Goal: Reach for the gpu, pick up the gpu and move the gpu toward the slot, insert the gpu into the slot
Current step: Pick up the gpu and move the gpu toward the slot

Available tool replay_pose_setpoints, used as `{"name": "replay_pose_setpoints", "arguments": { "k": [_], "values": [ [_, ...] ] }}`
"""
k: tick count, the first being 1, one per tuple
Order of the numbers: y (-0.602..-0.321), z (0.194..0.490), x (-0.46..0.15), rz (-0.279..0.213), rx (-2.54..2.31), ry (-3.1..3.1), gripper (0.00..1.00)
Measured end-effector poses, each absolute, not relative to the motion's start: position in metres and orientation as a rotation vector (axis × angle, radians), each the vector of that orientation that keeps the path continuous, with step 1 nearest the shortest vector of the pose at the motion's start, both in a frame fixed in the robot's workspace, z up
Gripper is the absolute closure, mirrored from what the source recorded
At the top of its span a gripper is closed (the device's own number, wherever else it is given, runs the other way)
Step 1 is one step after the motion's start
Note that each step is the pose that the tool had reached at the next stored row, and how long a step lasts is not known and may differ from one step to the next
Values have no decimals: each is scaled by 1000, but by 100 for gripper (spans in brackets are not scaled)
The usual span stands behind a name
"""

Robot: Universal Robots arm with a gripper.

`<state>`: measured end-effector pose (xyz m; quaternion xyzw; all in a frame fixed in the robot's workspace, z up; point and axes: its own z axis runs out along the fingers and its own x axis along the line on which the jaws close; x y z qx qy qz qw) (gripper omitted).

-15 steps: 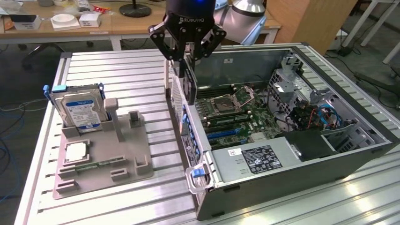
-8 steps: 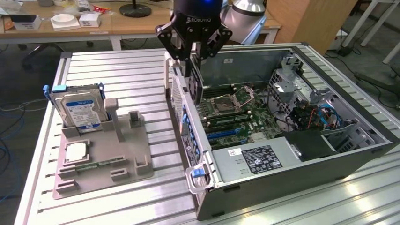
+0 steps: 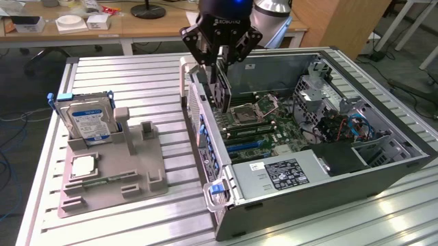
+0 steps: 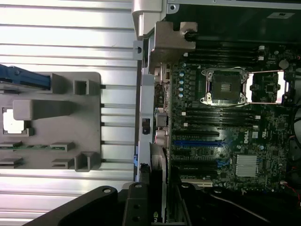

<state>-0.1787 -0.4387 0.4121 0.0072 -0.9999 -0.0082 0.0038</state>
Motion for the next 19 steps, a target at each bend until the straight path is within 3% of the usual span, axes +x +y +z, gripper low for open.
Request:
{"name": "replay_pose_setpoints", "arguments": {
  "k": [19],
  "values": [
    [-439, 412, -142, -26, 23, -3134, 74]
  ]
}}
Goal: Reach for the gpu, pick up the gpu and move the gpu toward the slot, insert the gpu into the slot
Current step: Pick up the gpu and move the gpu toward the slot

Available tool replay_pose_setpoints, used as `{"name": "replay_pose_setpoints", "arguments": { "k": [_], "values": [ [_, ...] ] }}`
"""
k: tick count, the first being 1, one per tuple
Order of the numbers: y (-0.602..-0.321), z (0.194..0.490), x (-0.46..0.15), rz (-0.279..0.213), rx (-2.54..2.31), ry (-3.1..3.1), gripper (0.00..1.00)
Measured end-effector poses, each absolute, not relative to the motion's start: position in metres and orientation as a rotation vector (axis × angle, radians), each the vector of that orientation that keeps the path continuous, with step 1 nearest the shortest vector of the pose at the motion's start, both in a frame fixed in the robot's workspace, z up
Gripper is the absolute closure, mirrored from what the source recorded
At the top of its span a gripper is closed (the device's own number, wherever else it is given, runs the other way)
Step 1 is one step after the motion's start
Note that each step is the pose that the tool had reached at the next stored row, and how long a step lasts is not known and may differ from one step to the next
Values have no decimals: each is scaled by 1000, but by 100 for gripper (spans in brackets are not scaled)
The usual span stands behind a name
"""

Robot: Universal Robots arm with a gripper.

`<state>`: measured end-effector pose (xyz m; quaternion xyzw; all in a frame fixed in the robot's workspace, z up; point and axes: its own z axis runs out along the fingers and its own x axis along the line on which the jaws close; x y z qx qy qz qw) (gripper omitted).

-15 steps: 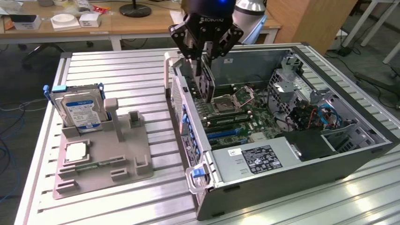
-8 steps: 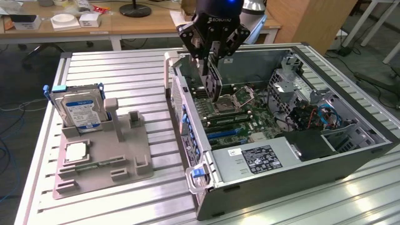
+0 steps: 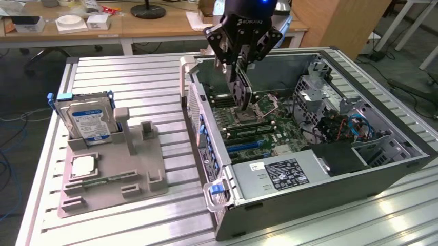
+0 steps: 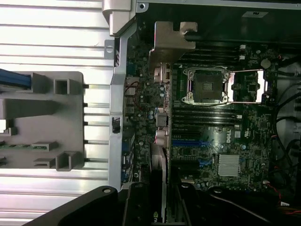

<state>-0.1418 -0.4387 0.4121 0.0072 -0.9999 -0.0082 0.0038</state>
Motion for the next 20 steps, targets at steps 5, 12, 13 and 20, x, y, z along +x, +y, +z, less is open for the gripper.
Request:
{"name": "replay_pose_setpoints", "arguments": {
  "k": [5, 12, 13, 20],
  "values": [
    [-439, 412, -132, -26, 23, -3134, 74],
    [-439, 412, -118, -26, 23, -3134, 74],
    [-439, 412, -116, -26, 23, -3134, 74],
    [-439, 412, -100, -26, 23, -3134, 74]
  ]
}}
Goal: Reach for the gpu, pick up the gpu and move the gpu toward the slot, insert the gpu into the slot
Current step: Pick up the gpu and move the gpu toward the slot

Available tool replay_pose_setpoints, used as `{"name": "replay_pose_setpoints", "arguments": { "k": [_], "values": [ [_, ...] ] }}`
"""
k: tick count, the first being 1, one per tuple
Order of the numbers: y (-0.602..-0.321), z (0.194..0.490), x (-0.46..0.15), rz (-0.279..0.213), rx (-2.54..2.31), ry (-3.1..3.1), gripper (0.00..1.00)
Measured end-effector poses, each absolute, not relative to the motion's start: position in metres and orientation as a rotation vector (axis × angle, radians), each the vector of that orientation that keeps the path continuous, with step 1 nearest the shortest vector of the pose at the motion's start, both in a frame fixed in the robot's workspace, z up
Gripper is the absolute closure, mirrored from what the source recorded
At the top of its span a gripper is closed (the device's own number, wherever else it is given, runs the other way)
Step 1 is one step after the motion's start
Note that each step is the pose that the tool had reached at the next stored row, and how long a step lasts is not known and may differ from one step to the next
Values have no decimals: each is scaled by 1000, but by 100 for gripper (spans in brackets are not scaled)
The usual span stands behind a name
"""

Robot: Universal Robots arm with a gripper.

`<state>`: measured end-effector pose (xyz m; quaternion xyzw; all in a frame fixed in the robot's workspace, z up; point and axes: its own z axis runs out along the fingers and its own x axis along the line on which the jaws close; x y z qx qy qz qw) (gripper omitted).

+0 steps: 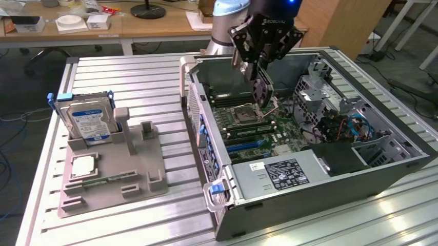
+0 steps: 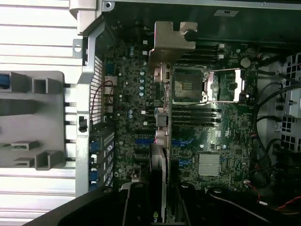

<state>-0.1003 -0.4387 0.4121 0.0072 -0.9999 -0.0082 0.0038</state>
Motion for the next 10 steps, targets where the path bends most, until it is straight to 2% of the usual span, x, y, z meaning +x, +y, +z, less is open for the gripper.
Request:
{"name": "replay_pose_setpoints", "arguments": {
  "k": [10],
  "values": [
    [-439, 412, -80, -26, 23, -3134, 74]
  ]
}}
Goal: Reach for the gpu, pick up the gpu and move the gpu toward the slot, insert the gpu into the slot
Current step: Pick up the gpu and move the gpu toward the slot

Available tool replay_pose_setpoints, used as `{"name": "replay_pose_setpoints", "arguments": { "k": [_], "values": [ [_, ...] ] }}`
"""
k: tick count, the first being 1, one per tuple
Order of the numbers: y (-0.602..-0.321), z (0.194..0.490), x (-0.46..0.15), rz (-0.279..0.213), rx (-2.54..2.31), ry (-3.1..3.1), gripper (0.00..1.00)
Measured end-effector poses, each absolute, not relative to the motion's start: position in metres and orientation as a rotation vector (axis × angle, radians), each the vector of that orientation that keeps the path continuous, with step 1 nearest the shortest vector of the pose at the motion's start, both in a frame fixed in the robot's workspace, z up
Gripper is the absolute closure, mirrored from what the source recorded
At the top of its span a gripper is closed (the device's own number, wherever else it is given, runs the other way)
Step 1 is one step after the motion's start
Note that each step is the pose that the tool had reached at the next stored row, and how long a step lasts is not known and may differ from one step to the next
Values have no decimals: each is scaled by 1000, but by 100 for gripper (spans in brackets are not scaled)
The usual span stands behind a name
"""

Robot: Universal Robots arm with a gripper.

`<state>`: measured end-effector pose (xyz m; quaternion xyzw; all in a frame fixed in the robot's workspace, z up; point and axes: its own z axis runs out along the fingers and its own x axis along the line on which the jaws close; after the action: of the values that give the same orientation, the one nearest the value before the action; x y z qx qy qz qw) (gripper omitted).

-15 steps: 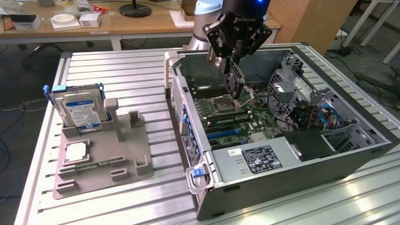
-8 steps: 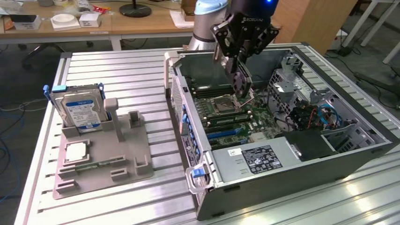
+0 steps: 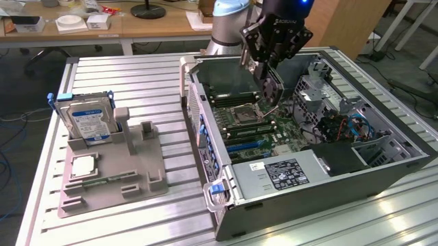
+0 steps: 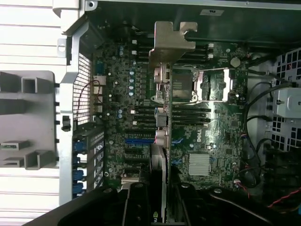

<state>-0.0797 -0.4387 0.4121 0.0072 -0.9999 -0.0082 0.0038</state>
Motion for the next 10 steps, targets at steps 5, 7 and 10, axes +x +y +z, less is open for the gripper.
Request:
{"name": "replay_pose_setpoints", "arguments": {
  "k": [5, 7, 10],
  "values": [
    [-439, 412, -68, -26, 23, -3134, 74],
    [-439, 412, -64, -26, 23, -3134, 74],
    [-439, 412, -57, -26, 23, -3134, 74]
  ]
}}
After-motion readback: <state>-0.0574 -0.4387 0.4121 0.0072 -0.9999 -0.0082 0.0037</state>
